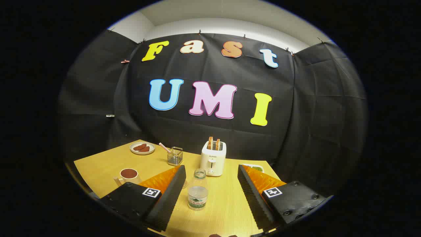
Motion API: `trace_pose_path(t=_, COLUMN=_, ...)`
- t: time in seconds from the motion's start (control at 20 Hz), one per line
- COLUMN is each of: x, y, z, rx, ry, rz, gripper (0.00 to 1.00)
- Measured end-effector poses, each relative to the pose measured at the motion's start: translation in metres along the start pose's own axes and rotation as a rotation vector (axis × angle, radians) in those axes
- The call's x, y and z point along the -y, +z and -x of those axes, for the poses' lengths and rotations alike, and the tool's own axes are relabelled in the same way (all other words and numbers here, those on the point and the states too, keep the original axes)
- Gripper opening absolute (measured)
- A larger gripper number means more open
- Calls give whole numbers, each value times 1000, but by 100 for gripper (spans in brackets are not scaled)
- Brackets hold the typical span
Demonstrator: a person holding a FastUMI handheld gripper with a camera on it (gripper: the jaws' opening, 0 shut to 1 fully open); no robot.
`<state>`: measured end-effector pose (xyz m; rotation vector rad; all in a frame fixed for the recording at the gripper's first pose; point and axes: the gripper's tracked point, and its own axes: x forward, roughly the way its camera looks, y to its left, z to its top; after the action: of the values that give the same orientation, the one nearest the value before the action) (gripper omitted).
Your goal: Take the bottle from table, then pour the juice into the cup, finally place the bottle on the coaster
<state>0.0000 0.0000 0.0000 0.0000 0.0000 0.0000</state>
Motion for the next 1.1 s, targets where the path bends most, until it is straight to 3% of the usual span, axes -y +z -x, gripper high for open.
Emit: trace_pose_path(t=1.1, x=-18, y=-4, z=-3, rx=4, ry=38, rz=-10, gripper=97)
